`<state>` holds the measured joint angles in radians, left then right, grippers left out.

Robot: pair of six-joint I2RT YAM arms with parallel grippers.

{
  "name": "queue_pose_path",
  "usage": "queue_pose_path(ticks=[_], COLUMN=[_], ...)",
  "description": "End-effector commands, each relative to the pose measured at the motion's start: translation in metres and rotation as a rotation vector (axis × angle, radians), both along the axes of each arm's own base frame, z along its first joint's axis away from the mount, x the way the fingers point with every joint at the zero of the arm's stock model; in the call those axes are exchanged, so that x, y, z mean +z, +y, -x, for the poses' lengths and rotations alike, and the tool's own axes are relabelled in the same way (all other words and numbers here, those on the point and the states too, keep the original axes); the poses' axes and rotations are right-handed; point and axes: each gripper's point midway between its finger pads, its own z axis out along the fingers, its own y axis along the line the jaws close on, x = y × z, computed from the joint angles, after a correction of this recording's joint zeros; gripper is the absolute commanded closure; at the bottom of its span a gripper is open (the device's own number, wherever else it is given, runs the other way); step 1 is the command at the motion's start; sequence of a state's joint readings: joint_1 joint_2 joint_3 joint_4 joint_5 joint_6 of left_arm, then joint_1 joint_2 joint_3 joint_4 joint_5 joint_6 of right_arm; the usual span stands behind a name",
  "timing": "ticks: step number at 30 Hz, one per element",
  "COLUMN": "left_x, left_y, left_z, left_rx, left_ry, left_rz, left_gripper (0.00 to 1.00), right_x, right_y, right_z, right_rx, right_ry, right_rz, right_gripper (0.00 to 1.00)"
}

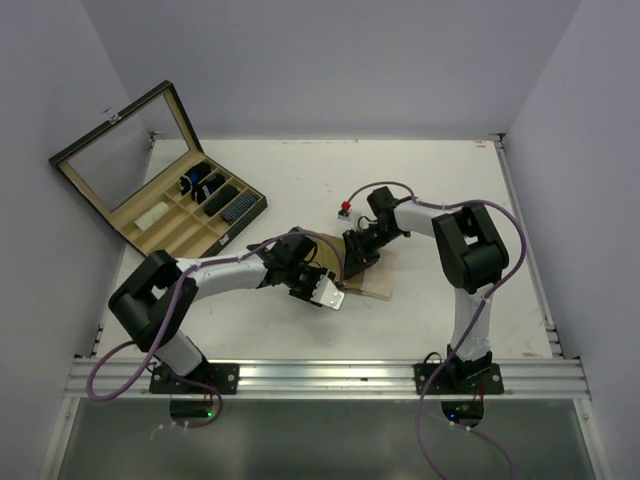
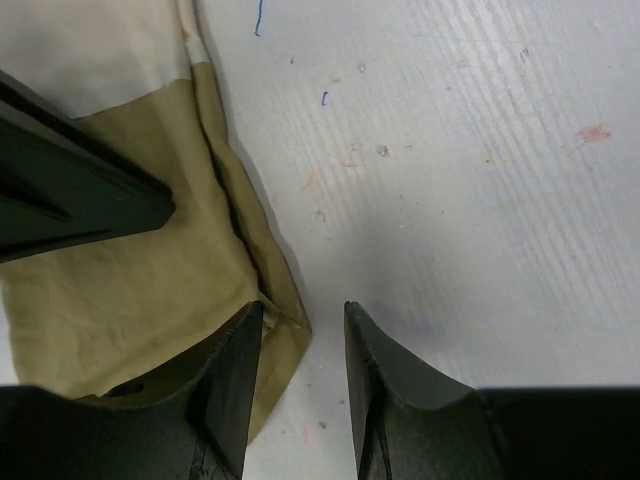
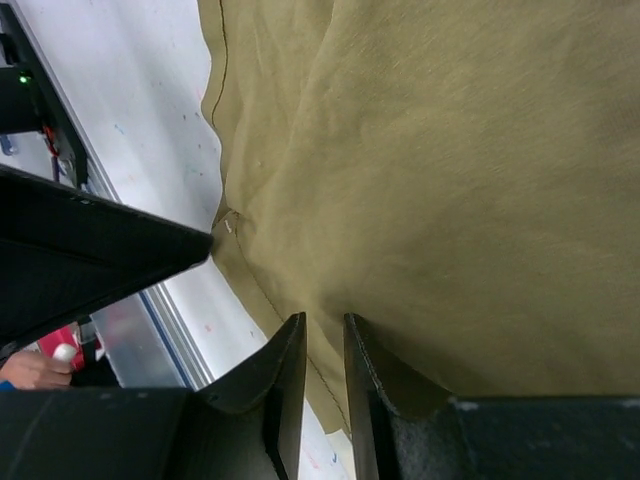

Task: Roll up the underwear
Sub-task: Fold the underwear

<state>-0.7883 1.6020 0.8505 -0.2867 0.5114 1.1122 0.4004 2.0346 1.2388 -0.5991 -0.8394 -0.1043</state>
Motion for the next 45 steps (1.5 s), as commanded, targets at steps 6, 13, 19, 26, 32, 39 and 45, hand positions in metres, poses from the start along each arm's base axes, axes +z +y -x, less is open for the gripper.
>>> queue_pose_path(ticks=[6,13,19,26,32,39,45], left_x=[-0.003,-0.007,0.001,0.017,0.025,0.035,0.038], left_y=[-0.013,-0.013,-0.014,-0.009,-0.004,0.007,0.014], left_z=[-0.006,-0.008,-0.01,-0.004,-0.001,-0.01,-0.019], left_rx=[0.071,0.139,0.169,0.175,0.199,0.254,0.286], left_ry=[0.031,0.053,0.049,0.031,0.021,0.028,0.035], left_rz=[0.021,0.033,0.053,0.095,0.142,0.191,0.204], left_gripper=[0.65,0.74,0.58,0.48,0.47,0.46,0.46], right_x=[0.059,0.066,0.049,0.03,0.018,0.002,-0.008], right_y=[-0.022,-0.09,-0.136,-0.127,-0.111,-0.104,-0.104], right_z=[-0.023,-0.001,0.027,0.044,0.039,0.046,0.06], right_rx=[0.089,0.266,0.504,0.661,0.721,0.794,0.865], right_ry=[-0.337,-0.568,-0.79,-0.905,-0.958,-0.934,-0.884], right_rz=[0.044,0.186,0.282,0.26,0.278,0.262,0.244], right_gripper=[0.6,0.58,0.58,0.55,0.55,0.58,0.6])
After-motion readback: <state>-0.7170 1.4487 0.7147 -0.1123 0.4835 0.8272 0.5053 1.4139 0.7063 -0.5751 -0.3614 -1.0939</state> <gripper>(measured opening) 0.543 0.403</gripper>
